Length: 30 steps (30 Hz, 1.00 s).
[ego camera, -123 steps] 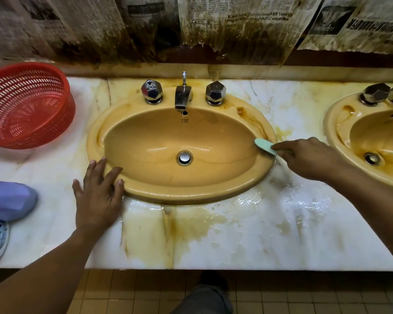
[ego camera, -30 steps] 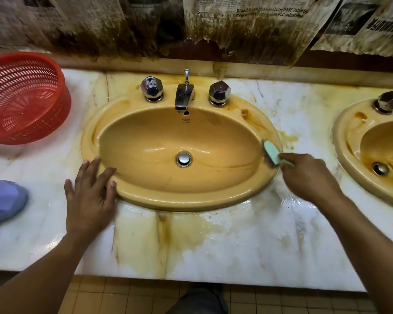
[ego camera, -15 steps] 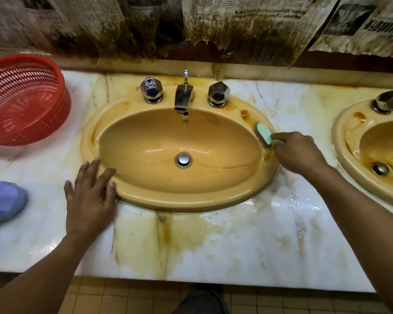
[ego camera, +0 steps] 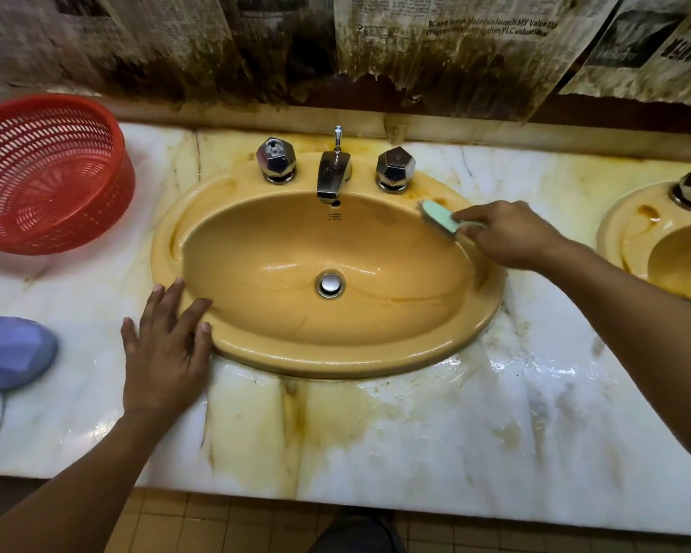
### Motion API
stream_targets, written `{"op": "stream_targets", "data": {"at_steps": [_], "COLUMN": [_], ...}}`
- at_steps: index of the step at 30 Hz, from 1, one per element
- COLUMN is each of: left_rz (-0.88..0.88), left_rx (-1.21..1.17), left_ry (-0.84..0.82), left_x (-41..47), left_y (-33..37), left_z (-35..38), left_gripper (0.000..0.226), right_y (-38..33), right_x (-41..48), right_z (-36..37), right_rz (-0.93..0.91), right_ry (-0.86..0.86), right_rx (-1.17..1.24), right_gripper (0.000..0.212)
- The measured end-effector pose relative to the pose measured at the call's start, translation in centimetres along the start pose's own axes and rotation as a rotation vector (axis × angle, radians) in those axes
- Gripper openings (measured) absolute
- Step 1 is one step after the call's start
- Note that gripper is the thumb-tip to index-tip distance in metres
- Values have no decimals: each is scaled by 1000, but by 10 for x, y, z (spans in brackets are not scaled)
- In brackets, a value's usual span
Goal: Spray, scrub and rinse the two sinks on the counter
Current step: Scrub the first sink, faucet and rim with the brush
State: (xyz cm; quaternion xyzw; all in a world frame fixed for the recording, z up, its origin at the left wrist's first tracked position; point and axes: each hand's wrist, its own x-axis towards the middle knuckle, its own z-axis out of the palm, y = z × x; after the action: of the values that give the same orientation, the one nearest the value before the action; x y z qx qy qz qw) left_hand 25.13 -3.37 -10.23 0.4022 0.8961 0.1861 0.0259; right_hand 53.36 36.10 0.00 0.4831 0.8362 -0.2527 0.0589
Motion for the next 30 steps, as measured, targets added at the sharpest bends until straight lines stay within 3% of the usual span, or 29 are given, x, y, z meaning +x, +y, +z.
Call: {"op": "stream_targets", "data": {"at_steps": [3, 7, 12, 16, 20, 25, 30], "left_rz": [3, -2, -1, 8, 2, 4, 8], "left_rx": [6, 2, 4, 13, 7, 2, 2], "left_ry": [-8, -7, -8, 1, -4, -4, 5], "left_x": [0, 1, 1, 1, 1, 1, 1], "left_y": [0, 0, -2, -3, -3, -3, -3], "left_z": [0, 0, 1, 3, 2, 1, 2], "left_gripper": [49, 49, 49, 49, 48, 49, 49], "right_y": [4, -6, -3, -17, -20, -40, -37], "right_x": [11, 10, 21, 20, 33, 34, 44], "right_z": [-10, 2, -5, 5, -4, -2, -5], "right_rz": [96, -14, 69, -58, 36, -125, -50], "right_ry": [90, 6, 117, 22, 134, -19, 84], "right_rx": [-49, -33, -63, -90, -122, -217, -205], "right_gripper": [41, 39, 41, 39, 41, 39, 40]}}
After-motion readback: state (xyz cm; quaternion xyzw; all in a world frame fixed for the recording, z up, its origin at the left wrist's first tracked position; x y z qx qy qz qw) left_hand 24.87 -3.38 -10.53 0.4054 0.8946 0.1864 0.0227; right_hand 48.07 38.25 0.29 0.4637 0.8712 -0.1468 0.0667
